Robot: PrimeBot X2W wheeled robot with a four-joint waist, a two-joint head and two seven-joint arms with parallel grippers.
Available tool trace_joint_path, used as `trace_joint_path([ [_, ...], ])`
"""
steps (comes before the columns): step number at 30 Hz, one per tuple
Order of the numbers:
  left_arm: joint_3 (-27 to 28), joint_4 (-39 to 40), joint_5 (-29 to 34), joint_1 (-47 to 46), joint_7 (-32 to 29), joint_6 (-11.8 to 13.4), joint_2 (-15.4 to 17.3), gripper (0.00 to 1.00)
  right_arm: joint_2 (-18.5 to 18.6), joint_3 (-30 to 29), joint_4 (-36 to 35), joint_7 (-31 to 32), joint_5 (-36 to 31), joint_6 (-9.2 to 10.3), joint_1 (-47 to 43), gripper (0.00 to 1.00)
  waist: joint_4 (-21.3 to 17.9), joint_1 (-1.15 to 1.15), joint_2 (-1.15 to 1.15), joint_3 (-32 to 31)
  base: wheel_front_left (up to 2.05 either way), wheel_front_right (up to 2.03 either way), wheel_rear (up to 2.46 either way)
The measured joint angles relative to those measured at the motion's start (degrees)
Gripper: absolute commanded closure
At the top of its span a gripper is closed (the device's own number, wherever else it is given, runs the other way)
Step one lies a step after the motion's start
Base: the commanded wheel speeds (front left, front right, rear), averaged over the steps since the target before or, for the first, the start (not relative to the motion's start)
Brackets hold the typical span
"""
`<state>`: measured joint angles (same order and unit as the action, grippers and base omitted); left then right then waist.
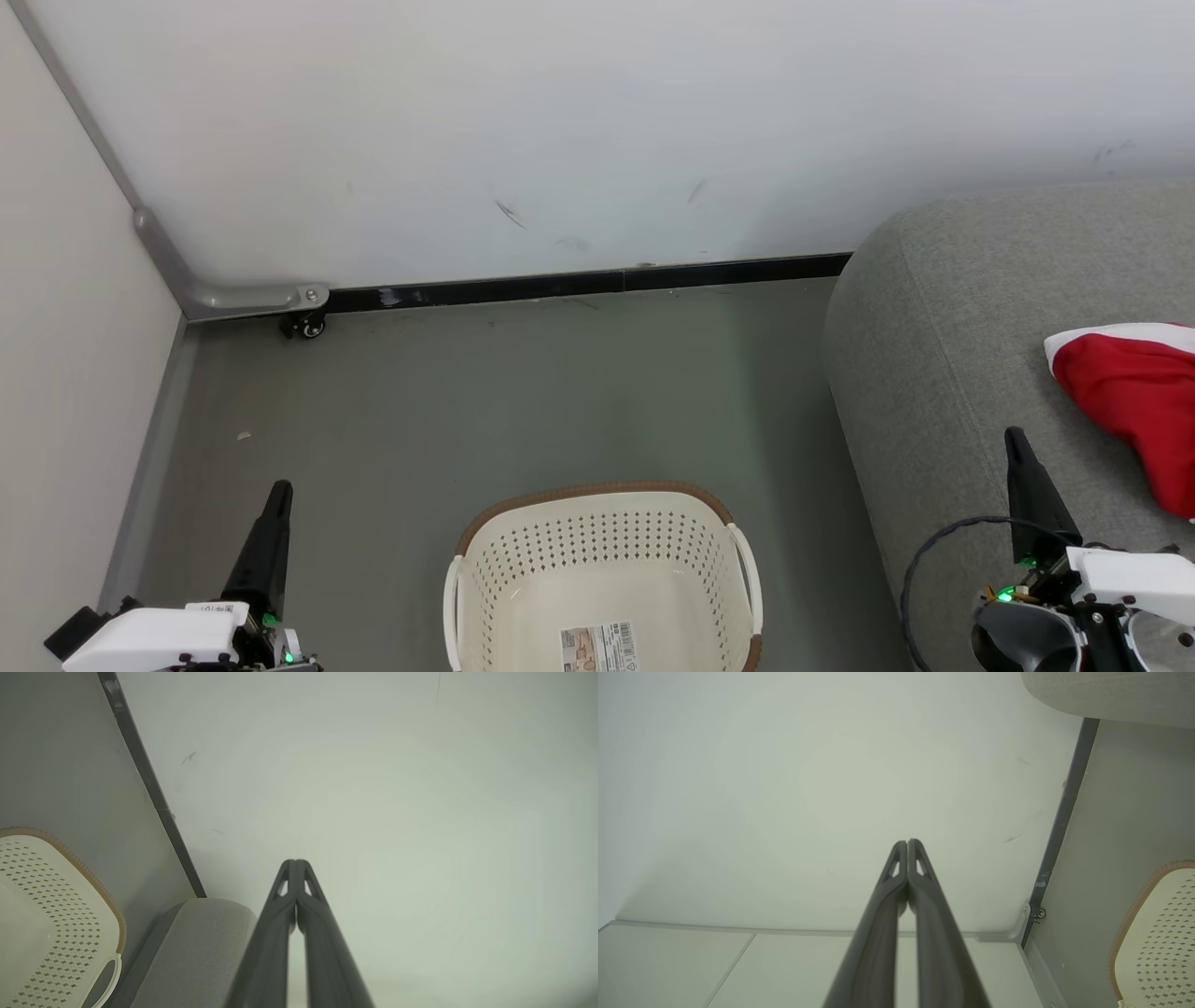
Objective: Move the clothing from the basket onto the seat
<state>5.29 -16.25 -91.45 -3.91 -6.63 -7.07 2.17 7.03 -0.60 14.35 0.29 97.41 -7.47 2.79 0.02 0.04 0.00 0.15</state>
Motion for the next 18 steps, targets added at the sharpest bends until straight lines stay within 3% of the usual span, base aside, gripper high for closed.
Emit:
trace_joint_path([
  [18, 0.0, 0.04, -0.18, 0.0, 0.01, 0.0, -0.09, 1.0, -0.01, -0.25, 0.29, 0.23, -0.02, 0.0, 0.0, 1.0, -0.01, -0.01, 0.0, 0.01, 0.0, 0.0, 0.0],
])
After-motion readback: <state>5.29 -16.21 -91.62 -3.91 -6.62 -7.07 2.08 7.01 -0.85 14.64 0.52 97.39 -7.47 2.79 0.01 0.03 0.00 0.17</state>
